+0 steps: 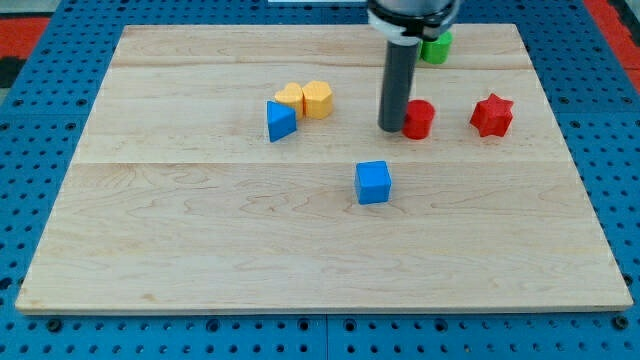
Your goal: Slide blue cube towards center left
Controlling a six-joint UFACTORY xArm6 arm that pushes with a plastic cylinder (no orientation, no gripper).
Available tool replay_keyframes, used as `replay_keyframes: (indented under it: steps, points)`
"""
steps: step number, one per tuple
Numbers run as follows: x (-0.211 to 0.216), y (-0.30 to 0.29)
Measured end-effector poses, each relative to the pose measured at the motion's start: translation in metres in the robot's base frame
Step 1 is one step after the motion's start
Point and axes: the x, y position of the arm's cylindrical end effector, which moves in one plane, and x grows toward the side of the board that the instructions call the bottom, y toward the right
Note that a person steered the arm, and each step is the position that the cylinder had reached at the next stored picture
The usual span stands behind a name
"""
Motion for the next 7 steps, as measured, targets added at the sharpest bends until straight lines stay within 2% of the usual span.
replay_keyframes:
  steps: [1, 2, 4, 7]
  points:
    - [0.0, 0.042]
    - [0.004, 0.06]
    - [0.067, -0.015]
    - [0.066, -0.015]
